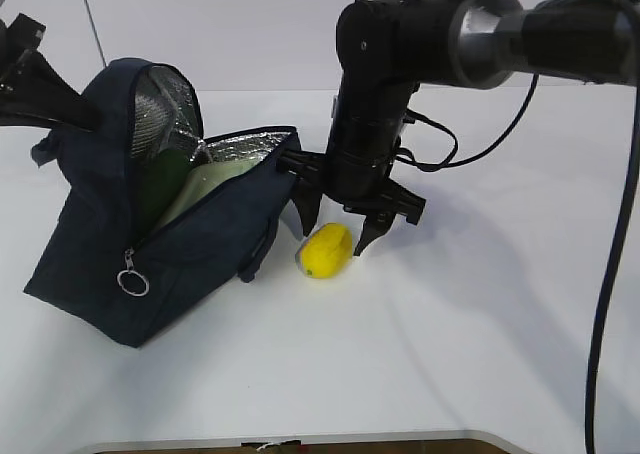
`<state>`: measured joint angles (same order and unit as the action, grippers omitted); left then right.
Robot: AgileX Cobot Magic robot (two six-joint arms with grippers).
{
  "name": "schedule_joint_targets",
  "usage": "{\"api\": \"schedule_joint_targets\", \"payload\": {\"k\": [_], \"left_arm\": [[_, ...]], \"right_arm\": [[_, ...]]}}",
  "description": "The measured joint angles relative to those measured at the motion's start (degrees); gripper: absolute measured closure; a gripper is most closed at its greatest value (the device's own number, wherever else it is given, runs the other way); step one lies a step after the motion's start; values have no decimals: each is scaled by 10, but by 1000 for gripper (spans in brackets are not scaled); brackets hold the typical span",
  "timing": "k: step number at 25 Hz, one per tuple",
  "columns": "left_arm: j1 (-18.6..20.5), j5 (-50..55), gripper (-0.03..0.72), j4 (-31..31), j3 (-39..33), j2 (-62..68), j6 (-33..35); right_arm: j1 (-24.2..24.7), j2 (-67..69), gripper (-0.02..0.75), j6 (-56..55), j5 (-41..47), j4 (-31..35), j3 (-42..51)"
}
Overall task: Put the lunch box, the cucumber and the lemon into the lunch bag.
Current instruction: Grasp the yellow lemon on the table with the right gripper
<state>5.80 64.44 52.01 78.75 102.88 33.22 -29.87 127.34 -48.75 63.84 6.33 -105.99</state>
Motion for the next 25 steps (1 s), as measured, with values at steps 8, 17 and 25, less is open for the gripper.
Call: {"api": "schedule_joint_targets", "payload": {"k": [8,17,25], "left_arm": [[0,0,703,0,0,0,0],[0,0,703,0,0,0,0],[0,0,703,0,0,0,0]], "right_arm": [[-2,21,225,0,-11,0,0],[-2,27,225,16,-13,0,0],[-2,31,225,46,-14,0,0]]}}
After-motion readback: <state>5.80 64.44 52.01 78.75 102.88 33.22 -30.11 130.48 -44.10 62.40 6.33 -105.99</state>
